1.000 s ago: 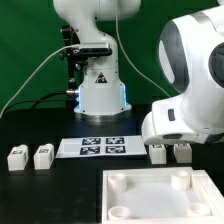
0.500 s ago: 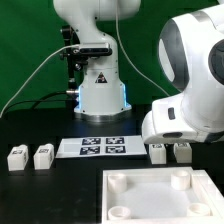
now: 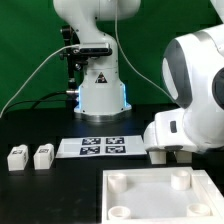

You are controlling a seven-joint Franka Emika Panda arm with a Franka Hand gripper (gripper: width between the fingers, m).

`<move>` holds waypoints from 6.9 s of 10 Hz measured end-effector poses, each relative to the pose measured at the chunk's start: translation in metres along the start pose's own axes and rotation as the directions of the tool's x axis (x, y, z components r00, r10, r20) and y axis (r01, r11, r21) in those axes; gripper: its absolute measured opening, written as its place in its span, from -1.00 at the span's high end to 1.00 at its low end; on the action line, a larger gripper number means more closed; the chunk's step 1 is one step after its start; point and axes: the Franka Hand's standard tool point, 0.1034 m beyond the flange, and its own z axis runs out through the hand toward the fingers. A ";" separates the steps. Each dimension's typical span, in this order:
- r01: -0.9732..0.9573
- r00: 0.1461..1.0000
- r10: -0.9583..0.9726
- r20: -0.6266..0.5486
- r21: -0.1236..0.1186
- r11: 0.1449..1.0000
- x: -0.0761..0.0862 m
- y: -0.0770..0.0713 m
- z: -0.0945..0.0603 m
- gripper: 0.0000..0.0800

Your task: Assemble one leg

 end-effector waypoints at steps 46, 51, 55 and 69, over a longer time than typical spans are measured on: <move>0.141 0.110 -0.011 -0.994 0.005 0.990 0.079 0.056 -0.241 0.27; 0.141 0.117 -0.012 -0.993 0.005 0.990 0.090 0.052 -0.232 0.27; 0.111 0.115 0.008 -0.993 0.021 0.994 0.091 0.051 -0.227 0.26; 0.112 0.148 0.037 -0.988 0.054 0.992 0.086 0.048 -0.229 -0.62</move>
Offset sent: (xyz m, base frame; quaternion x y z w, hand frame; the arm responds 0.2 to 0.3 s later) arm 0.0000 0.0000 0.0000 0.0000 0.0000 0.0000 1.0000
